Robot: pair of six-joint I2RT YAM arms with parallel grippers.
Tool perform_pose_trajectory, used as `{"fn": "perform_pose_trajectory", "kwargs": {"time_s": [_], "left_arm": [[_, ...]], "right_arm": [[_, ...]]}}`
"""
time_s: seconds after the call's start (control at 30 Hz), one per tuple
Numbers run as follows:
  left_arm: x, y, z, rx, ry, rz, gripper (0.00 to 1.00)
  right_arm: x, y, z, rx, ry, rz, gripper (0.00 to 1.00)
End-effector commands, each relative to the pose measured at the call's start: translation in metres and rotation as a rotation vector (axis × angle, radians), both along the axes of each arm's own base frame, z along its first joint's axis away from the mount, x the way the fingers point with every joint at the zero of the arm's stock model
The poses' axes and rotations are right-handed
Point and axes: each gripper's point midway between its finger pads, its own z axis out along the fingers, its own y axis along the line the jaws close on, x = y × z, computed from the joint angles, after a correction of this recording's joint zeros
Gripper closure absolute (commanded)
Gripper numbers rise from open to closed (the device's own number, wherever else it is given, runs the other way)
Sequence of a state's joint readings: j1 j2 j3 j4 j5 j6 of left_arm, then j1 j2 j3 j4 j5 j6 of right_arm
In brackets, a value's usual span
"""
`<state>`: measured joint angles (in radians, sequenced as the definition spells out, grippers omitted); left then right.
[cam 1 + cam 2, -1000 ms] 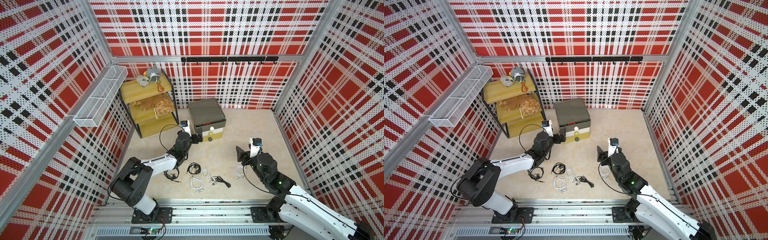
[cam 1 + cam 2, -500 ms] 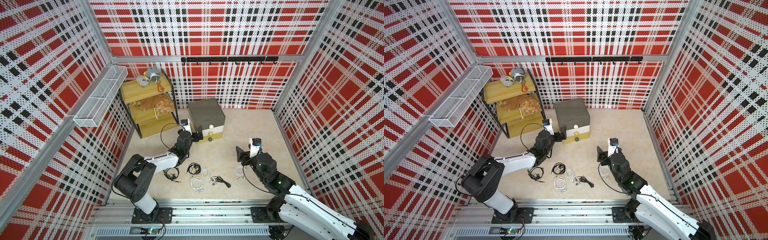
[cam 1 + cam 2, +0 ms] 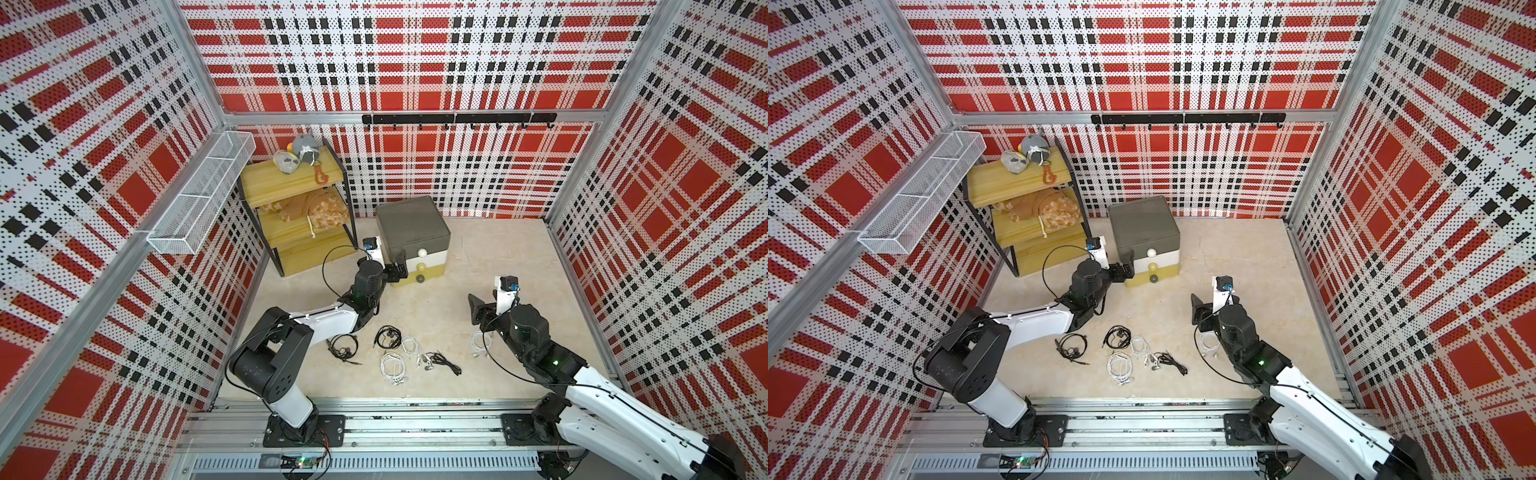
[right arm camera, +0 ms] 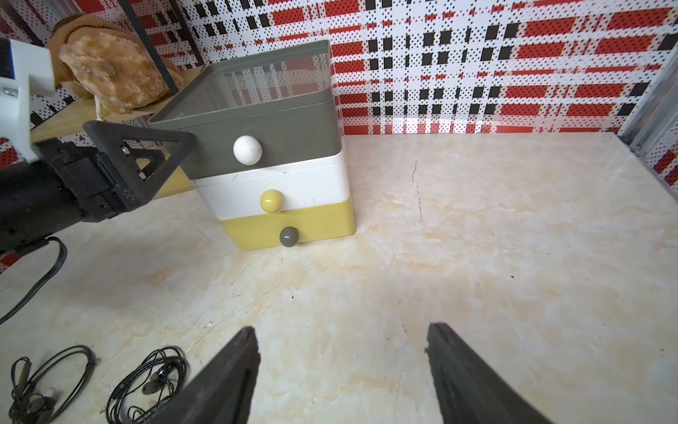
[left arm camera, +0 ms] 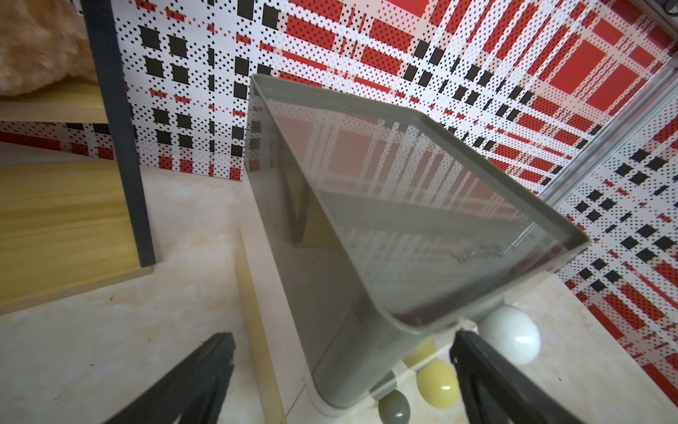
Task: Place the wired earphones into the drawer by color
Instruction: Close the drawer in the storage box, then open the drawer in the storage box.
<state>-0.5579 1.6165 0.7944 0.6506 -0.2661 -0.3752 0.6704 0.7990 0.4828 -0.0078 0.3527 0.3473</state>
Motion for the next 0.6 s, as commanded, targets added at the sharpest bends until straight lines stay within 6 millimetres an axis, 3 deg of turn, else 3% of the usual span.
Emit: {"fn": "perform_pose_trajectory", "kwargs": {"time_s": [0.0,0.23,0.43,0.57], "left_arm": [[-0.025,-0.011,0.026,-0.060,-0.050,-0.075,0.01],[-0.087,-0.016,0.032,-0.080,-0.077,-0.195,0.01],[-0.131,-0.006,0.017,-0.104,-0.066,-0.229,0.01],[-0.149,0.008,0.006,-0.130,-0.056,-0.205,0.01]], "right_arm": [[0.009,0.016,0.010,0.065,0.014,0.040,0.23],[0.028,0.051,-0.006,0.107,0.102,0.127,0.23],[0.047,0.072,-0.016,0.151,0.147,0.169,0.23],[0.063,0.086,-0.022,0.172,0.189,0.189,0.23]]}}
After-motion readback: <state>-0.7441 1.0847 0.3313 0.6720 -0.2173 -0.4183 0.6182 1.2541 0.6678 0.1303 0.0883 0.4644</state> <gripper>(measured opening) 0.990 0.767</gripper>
